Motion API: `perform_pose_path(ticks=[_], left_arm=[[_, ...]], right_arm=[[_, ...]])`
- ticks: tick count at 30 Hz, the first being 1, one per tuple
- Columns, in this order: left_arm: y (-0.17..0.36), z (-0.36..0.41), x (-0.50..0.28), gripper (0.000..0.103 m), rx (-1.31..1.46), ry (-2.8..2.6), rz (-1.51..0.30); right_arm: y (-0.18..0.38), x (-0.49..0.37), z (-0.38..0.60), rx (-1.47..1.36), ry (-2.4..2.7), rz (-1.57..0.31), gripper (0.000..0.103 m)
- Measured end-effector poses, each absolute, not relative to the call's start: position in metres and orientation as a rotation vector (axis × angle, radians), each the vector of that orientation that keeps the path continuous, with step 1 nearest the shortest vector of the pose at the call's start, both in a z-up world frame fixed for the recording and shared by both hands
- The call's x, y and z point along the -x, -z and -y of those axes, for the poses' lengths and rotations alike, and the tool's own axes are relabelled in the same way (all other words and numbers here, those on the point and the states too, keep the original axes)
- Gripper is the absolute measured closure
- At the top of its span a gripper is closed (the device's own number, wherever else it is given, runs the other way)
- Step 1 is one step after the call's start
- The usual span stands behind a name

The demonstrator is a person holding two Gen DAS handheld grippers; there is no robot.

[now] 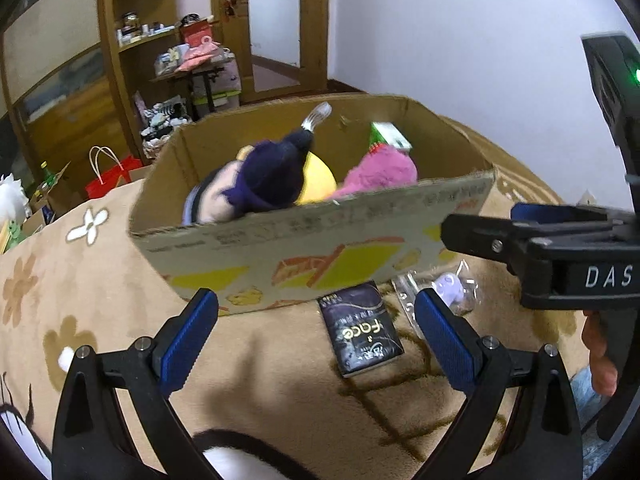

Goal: Organize soft objects
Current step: 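Lower the left tool to the black Face tissue pack while the right tool lowers to the clear bag, then close the left gripper on the black tissue pack while the right gripper grasps the clear bag with lavender plush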

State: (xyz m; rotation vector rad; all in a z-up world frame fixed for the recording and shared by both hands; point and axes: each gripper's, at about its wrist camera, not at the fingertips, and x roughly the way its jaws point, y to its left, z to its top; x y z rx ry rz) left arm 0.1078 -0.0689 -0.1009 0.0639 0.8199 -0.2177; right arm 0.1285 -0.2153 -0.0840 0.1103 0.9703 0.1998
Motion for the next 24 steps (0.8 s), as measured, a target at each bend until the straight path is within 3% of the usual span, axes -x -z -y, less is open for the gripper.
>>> perform_pose_path(ticks=[24], left_arm=[[0.16, 0.093, -0.137, 0.005, -0.135, 0.232, -1.008]], right_arm=[[0.152, -0.153, 0.211, -0.128, -0.169, -1.171, 0.0]])
